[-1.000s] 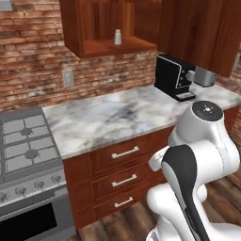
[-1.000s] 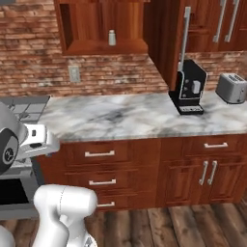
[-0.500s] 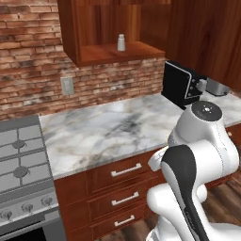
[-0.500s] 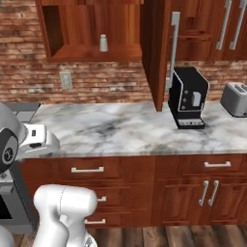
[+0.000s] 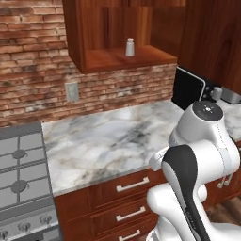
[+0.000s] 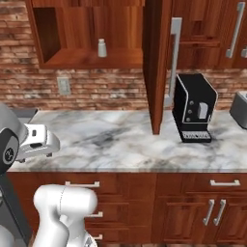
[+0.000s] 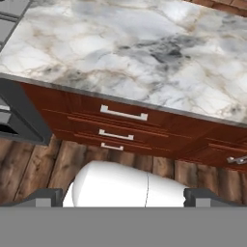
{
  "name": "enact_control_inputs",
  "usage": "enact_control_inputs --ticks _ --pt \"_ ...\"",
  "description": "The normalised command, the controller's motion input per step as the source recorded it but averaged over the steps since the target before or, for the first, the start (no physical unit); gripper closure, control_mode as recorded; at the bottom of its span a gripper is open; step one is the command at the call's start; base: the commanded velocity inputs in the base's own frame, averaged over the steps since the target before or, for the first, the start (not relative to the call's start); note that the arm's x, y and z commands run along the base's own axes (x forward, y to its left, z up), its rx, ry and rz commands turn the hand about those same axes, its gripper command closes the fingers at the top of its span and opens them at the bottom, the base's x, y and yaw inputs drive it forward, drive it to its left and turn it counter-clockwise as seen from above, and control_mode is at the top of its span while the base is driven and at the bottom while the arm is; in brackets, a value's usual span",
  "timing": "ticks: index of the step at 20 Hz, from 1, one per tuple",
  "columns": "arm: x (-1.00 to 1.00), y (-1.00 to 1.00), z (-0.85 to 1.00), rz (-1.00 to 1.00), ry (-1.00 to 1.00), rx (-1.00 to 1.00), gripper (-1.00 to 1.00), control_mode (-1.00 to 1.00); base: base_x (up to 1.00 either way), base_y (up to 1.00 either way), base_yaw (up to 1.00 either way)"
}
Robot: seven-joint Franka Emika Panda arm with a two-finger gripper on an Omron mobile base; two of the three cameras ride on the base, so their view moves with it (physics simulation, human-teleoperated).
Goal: Move the shaker and syrup bottle from the cabinet to the dining counter.
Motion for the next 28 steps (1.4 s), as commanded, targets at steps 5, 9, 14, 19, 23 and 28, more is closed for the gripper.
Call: enact_control_inputs --ticks 5,9,14,19,23,28 --pt "0.00 0.00 0.00 0.00 0.00 0.00 -1.00 1.00 0.59 -0.13 0.06" --pt "0.00 0.00 0.00 0.00 0.00 0.00 -1.00 1.00 0.39 -0.22 0.03" --pt "0.00 0.00 0.00 0.00 0.00 0.00 -1.00 1.00 0.28 -0.18 0.04" --pt "0.00 0.00 0.00 0.00 0.00 0.00 -1.00 1.00 0.06 -0.05 0.00" --pt "0.00 0.00 0.00 0.00 0.00 0.00 -1.00 1.00 0.45 -0.16 0.04" --pt "0.00 0.00 0.00 0.00 0.00 0.00 -1.00 1.00 0.41 -0.19 0.06"
